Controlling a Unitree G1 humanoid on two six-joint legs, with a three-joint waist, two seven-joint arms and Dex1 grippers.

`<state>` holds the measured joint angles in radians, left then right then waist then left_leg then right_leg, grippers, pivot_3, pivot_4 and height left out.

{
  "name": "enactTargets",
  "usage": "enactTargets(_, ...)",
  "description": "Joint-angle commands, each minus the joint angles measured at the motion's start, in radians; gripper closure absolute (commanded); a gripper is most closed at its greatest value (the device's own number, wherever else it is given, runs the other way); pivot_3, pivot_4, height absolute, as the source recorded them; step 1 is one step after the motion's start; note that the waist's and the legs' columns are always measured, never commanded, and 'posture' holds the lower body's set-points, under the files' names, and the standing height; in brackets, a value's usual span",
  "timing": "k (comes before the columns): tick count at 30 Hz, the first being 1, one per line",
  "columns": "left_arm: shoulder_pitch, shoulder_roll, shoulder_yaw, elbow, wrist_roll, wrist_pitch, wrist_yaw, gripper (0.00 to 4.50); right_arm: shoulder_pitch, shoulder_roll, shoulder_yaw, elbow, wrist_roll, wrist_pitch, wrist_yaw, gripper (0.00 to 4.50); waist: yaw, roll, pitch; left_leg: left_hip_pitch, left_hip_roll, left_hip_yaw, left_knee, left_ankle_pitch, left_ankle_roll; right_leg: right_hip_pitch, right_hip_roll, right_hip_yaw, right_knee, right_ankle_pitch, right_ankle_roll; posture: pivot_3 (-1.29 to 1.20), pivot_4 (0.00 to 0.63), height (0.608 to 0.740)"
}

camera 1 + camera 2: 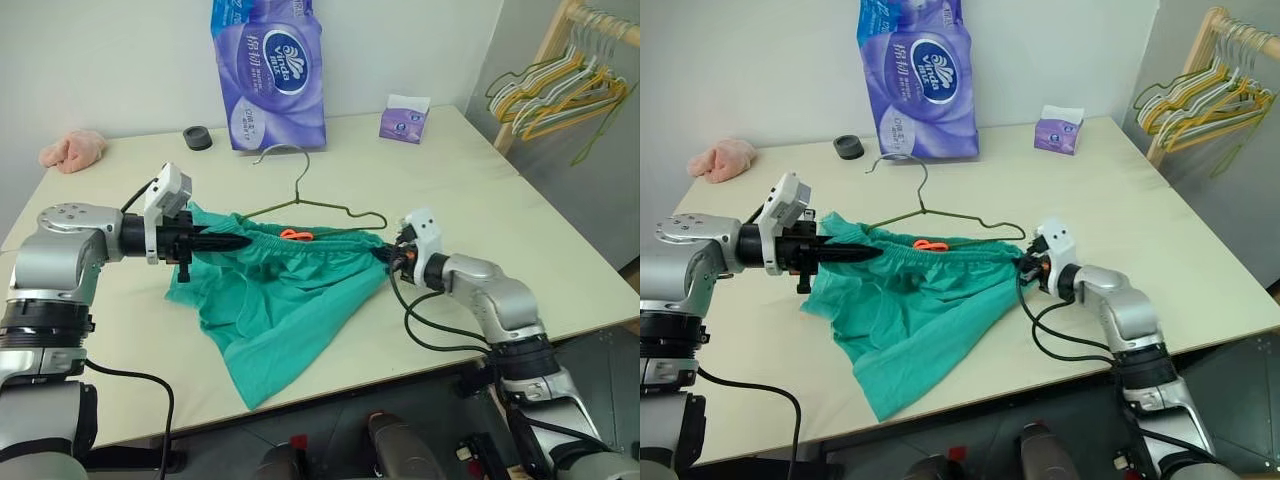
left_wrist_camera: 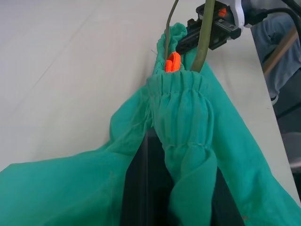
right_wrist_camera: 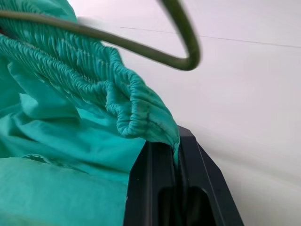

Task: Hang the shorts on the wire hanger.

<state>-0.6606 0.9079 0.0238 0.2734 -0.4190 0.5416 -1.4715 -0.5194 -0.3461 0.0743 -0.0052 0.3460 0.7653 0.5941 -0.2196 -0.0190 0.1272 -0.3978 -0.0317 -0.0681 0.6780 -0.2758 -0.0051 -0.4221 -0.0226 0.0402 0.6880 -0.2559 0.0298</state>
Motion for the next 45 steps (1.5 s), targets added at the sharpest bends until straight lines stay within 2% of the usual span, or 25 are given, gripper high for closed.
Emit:
enactTargets(1, -0.003, 0.058, 0.027, -0.024, -0.015, 0.02, -0.028, 4.5, 0.026, -0.059, -0.098, -0.047, 0.037, 0.07, -0.012, 4.46, -0.001, 0.0, 0.0, 0.0, 0.0, 0.0, 0.0, 0.0, 0.0, 0.0, 0.0, 0.0, 0.0, 0.0, 0.0, -0.22, 0.079, 0.74)
enactTargets(7, -0.048, 0.048, 0.047, 0.008, -0.065, 0.088, -0.029, 4.5, 0.039, -0.072, -0.164, -0.049, 0.107, 0.171, -0.052, 4.46, -0.001, 0.0, 0.0, 0.0, 0.0, 0.0, 0.0, 0.0, 0.0, 0.0, 0.0, 0.0, 0.0, 0.0, 0.0, -0.23, 0.086, 0.74)
enactTargets(15, 0.015, 0.077, 0.024, -0.056, -0.08, 0.089, -0.083, 4.5, 0.023, -0.018, -0.258, -0.058, 0.226, 0.296, -0.123, 4.46, -0.002, 0.0, 0.0, 0.0, 0.0, 0.0, 0.0, 0.0, 0.0, 0.0, 0.0, 0.0, 0.0, 0.0, 0.0, -0.22, 0.091, 0.74)
enactTargets(26, 0.036, 0.105, 0.021, 0.018, -0.028, -0.002, -0.086, 4.5, 0.039, -0.075, -0.247, -0.121, 0.255, 0.313, -0.124, 4.46, 0.002, 0.0, 0.0, 0.0, 0.0, 0.001, 0.0, 0.0, 0.0, 0.0, 0.0, 0.0, 0.0, 0.0, 0.0, -0.22, 0.095, 0.74)
enactTargets(32, 0.051, 0.111, 0.011, 0.019, -0.022, -0.028, -0.113, 4.5, 0.017, -0.039, -0.338, -0.047, 0.31, 0.358, -0.198, 4.46, 0.002, 0.0, 0.0, 0.0, 0.0, 0.001, 0.0, 0.0, 0.0, 0.0, 0.0, 0.0, 0.0, 0.0, 0.0, -0.22, 0.095, 0.74)
enactTargets(39, 0.054, 0.1, 0.023, 0.011, -0.047, -0.049, -0.104, 4.5, -0.022, 0.056, -0.526, 0.044, 0.422, 0.481, -0.378, 4.46, 0.001, 0.0, 0.0, 0.0, 0.0, 0.001, 0.0, 0.0, 0.0, 0.0, 0.0, 0.001, 0.0, 0.0, 0.0, -0.22, 0.097, 0.74)
enactTargets(45, 0.067, 0.119, 0.0, 0.051, -0.004, -0.099, -0.104, 4.5, 0.022, 0.027, -0.449, -0.059, 0.439, 0.476, -0.335, 4.46, 0.001, 0.001, 0.0, 0.0, 0.0, 0.001, -0.001, 0.0, 0.001, 0.0, 0.0, 0.001, 0.0, 0.0, 0.0, -0.22, 0.099, 0.74)
